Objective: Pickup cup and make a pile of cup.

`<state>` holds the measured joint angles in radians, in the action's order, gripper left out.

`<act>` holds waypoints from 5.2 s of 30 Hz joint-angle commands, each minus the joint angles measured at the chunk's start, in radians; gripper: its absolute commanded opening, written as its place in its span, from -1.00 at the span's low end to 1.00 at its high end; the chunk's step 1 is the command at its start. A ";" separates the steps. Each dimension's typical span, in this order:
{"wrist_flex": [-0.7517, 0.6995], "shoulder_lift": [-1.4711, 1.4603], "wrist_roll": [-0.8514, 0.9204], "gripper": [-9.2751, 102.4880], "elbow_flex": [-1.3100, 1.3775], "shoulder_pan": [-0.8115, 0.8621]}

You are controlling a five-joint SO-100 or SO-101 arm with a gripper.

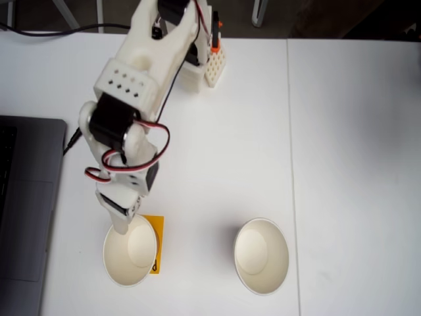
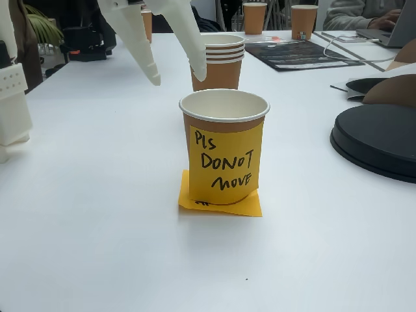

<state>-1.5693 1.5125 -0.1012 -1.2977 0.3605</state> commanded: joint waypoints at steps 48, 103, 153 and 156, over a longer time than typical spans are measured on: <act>-0.020 -0.345 0.000 -0.43 0.322 -0.071; -0.017 -0.365 -0.006 -0.95 0.394 -0.026; -0.003 0.272 -0.008 -0.95 0.511 -0.618; -0.003 0.235 -0.008 -0.95 0.565 -0.647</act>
<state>-1.5877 1.7334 -0.1028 -0.8851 -0.2439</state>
